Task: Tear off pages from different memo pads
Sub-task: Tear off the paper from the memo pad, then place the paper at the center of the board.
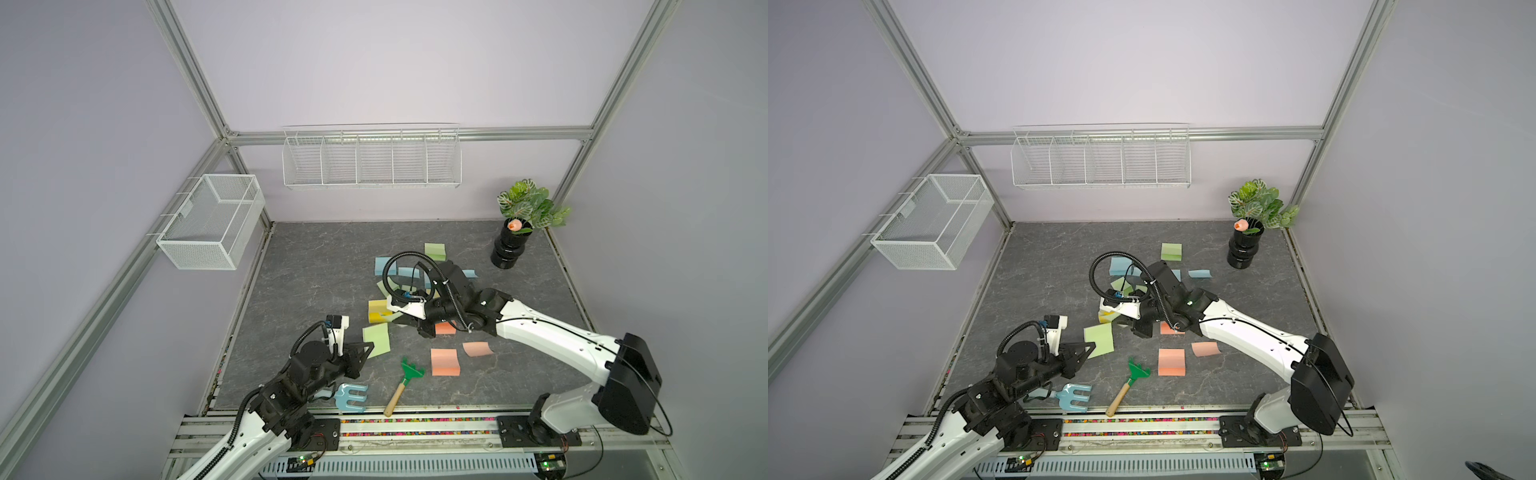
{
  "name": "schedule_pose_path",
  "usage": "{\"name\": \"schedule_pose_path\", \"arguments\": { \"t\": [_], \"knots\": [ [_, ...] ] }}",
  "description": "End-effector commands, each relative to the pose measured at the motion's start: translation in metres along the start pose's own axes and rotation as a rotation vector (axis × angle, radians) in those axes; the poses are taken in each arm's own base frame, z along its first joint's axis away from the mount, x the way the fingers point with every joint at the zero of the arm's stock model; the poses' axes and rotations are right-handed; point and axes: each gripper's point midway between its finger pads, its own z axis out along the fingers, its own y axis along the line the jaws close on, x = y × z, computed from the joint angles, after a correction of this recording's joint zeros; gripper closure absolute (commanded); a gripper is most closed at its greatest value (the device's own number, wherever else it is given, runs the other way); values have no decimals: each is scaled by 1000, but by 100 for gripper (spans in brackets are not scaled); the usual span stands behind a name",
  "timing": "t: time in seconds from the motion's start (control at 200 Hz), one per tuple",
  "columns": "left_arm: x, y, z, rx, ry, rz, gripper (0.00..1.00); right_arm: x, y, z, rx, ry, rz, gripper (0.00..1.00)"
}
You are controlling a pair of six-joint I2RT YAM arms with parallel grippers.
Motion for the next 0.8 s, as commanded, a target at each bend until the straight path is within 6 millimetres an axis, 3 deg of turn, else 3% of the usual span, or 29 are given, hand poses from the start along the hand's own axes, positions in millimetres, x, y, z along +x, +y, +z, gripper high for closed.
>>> {"name": "schedule_pose_path", "arguments": {
  "t": [0.0, 0.13, 0.355, 0.53, 0.795],
  "knots": [
    [-7, 20, -5, -137, -23, -45, 100, 1, -34, -15, 220, 16, 8, 93],
    [-5, 35, -8, -242, -3, -72, 100, 17, -38, -16, 244, 108, 20, 93],
    [-4, 40, -1, -312, 59, -86, 100, 106, -52, 2, 282, 532, 58, 93],
    [-7, 37, 0, -305, 50, -87, 100, 134, -44, 24, 198, 603, 45, 93],
    [-1, 35, 3, -277, 76, -91, 100, 175, -50, 53, 152, 747, 51, 93]
  ]
}}
